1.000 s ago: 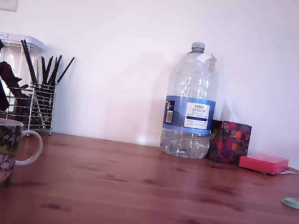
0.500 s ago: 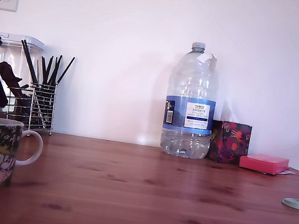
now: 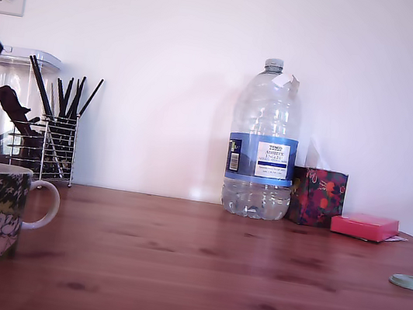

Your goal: Pick up the coffee capsules from the table one by one and drop them inside the nearest coffee cup

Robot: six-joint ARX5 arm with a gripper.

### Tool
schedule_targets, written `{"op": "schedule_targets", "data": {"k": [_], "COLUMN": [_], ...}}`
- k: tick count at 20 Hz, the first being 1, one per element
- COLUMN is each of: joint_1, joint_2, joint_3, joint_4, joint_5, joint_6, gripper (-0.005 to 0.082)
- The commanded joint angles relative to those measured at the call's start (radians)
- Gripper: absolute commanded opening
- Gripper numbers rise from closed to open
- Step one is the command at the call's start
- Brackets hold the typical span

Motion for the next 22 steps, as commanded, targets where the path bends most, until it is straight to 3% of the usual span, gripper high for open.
{"op": "schedule_targets", "data": {"k": [1, 5, 9, 15, 22], "joint_1": [0.014, 0.05, 0.093, 0.126, 0.126], "joint_2": [-0.025, -0.109, -0.214, -0.385, -0.482], "joint_3": [-0.024, -0.113, -0.214, -0.333, -0.369], "joint_4": [0.029, 0.096, 0.135, 0.116, 0.028], "joint_5": [0.012, 0.032, 0.073, 0.109, 0.105], "joint_6": [-0.002, -0.016, -0.059, -0.118, -0.126], "gripper": [-0.0021, -0.0021, -0.0021, -0.0021, -0.0021]}}
